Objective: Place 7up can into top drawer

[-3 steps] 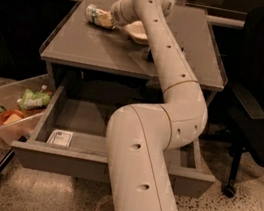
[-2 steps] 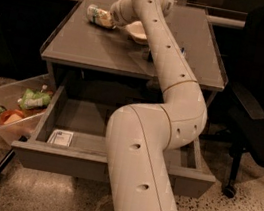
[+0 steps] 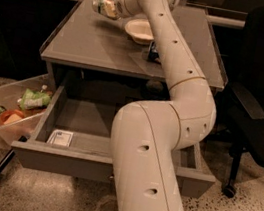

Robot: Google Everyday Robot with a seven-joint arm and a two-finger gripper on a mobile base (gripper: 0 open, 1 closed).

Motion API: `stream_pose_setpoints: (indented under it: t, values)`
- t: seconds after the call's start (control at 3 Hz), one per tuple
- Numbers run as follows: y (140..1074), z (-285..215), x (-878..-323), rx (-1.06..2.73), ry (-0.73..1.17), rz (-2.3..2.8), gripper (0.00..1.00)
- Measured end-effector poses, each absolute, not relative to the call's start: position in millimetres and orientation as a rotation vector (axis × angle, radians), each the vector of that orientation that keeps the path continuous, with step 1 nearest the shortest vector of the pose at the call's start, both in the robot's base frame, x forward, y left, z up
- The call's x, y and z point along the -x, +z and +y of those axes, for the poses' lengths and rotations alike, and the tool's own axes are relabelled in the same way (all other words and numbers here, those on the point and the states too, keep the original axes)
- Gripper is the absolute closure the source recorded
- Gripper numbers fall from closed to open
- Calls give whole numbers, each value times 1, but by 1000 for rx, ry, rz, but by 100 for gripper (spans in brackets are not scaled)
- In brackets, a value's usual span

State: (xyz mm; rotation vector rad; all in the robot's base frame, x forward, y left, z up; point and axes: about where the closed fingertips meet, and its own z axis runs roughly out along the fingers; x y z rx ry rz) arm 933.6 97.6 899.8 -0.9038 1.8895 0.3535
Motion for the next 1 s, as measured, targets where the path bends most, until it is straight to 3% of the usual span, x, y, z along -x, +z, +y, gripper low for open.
stream_pose_setpoints:
  t: [1.0]
  values:
    - [947, 63, -885, 865, 423, 1792, 100]
